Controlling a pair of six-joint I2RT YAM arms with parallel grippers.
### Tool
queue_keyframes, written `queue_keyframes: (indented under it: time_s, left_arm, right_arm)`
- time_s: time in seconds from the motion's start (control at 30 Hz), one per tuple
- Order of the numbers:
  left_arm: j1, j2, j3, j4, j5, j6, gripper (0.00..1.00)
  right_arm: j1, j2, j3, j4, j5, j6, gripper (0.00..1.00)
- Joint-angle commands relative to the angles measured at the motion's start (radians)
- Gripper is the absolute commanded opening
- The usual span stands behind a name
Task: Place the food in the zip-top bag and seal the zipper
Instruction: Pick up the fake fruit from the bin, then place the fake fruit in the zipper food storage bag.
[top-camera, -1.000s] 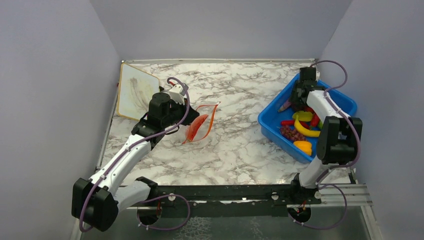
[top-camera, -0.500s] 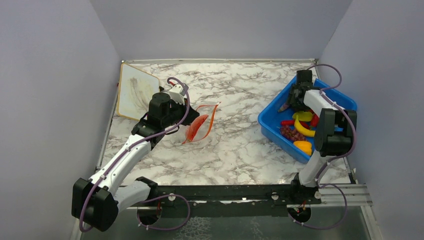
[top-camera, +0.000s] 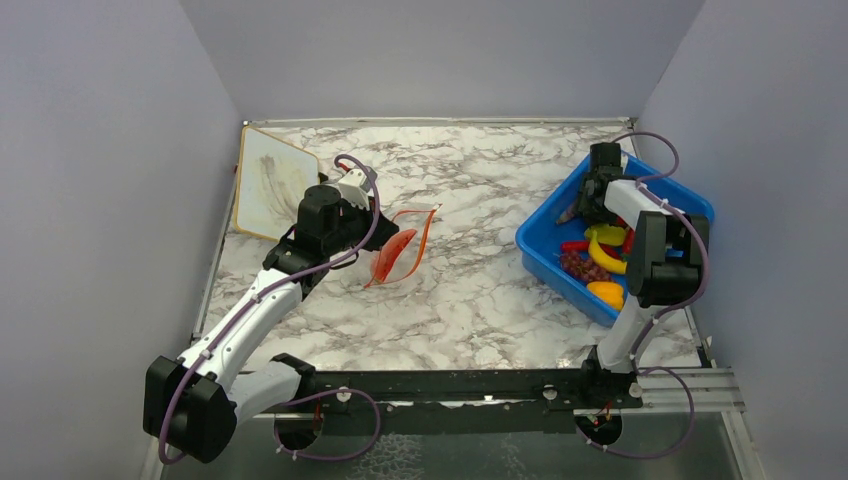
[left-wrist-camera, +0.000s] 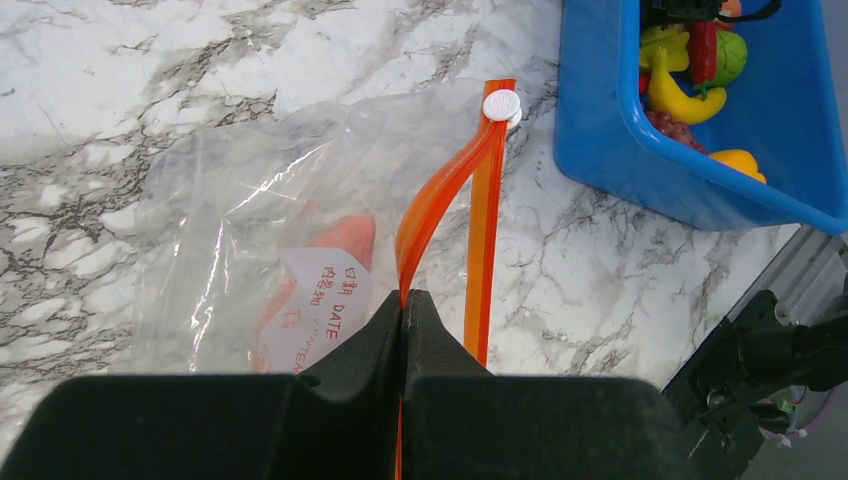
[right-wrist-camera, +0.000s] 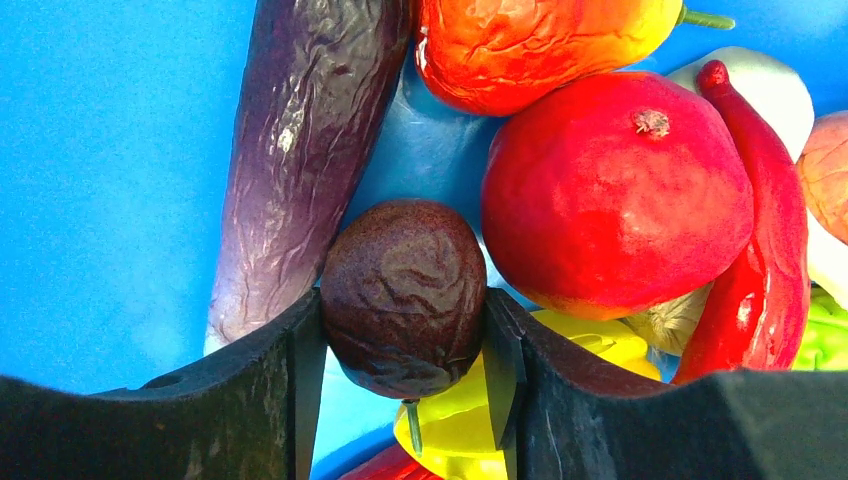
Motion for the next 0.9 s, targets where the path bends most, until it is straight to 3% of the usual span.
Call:
queue_keyframes:
  time_s: [0.0, 0.53, 0.87]
  left_arm:
    - [0.002, -0.029, -0.017, 0.025, 0.012, 0.014, 0.00]
    - [0.002, -0.027, -0.021, 0.031, 0.016, 0.006, 0.00]
    - [0.003, -0.010, -0.019, 0.058, 0.030, -0.052, 0.00]
  right_arm:
    - [-0.006, -0.032, 0.000, 0.026, -0.004, 0.003, 0.45]
    - [0.009, -0.233, -0.030, -0.082, 0.000, 0.116, 0.39]
    - [0.051, -0.470, 0.003, -0.132, -0.186, 0.095, 0.39]
